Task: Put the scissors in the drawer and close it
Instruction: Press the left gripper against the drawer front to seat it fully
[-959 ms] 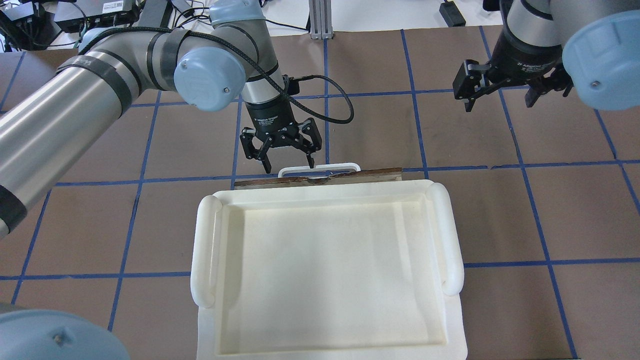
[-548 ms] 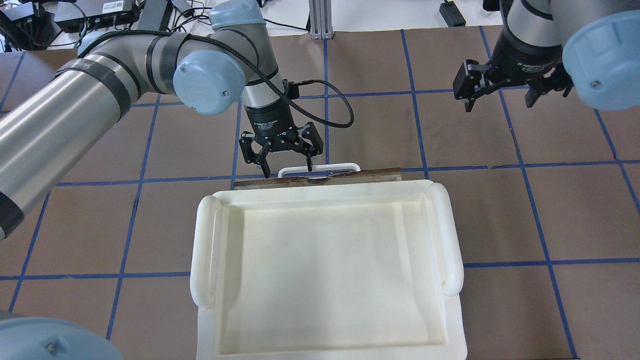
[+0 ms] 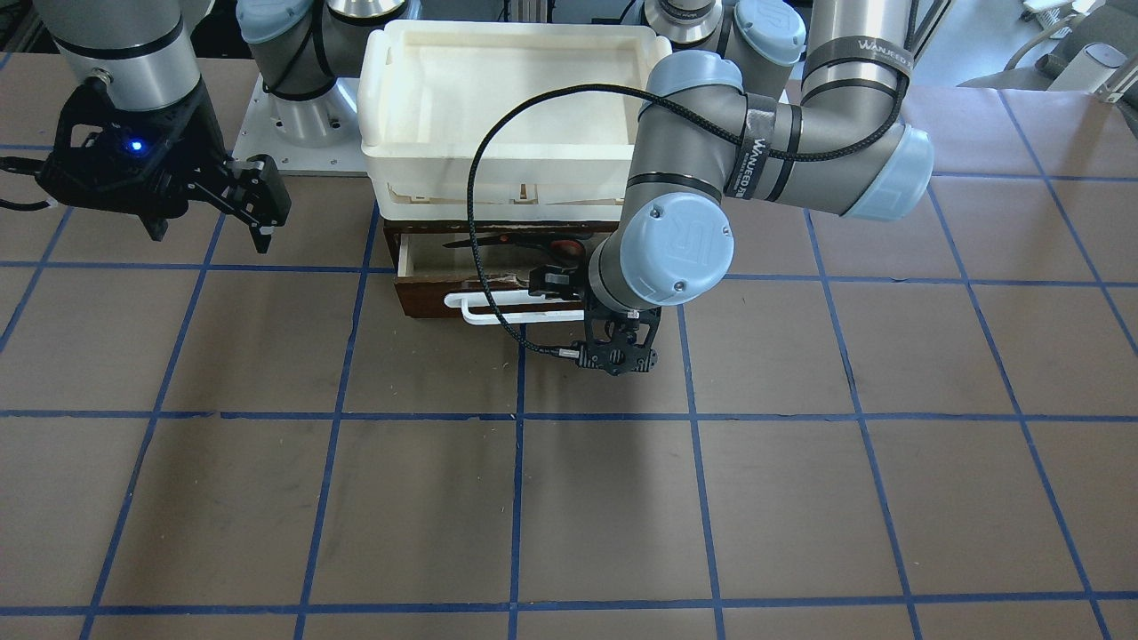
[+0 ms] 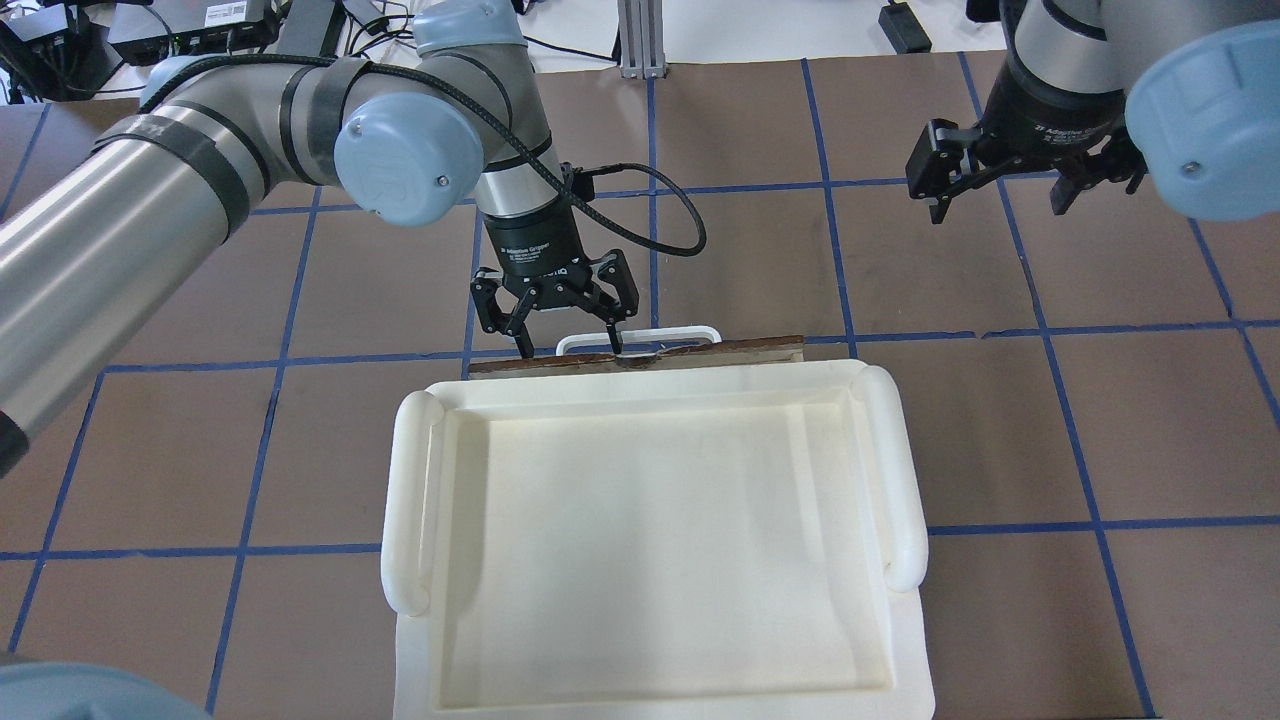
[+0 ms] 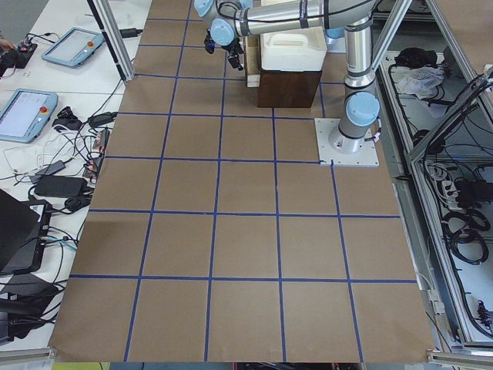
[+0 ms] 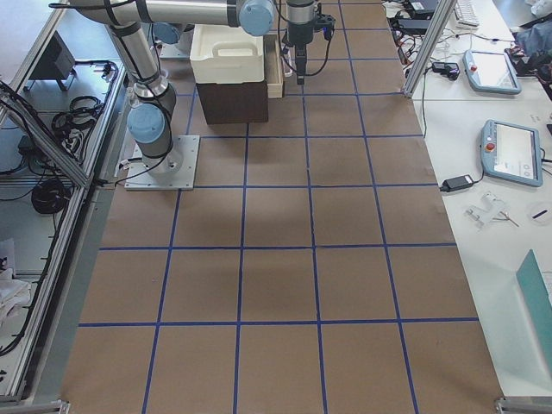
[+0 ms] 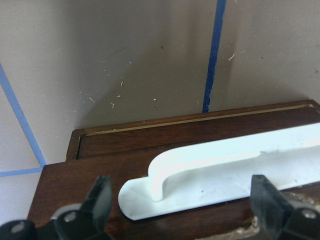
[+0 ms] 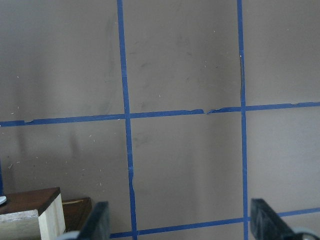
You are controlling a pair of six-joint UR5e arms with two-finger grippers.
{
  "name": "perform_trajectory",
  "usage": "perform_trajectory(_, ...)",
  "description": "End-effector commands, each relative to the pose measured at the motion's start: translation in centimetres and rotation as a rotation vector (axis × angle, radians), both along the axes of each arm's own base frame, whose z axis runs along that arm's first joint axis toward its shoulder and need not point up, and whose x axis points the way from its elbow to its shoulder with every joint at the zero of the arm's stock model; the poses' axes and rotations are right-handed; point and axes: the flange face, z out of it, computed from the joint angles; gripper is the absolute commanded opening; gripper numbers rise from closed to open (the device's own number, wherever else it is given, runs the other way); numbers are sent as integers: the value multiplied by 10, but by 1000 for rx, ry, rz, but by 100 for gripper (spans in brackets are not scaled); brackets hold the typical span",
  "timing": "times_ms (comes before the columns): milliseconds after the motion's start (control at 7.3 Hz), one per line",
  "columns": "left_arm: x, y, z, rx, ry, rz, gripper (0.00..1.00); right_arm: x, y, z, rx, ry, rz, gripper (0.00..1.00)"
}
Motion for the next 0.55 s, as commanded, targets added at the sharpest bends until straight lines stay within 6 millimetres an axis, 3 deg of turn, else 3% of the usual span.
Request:
perform_trajectory(0,2,8,9,16,-4,0,100,0,0,0,1,0,0,100)
perform_trajectory(411,5,21,-1,44,-10,-3,100,0,0,0,1,2,0,100)
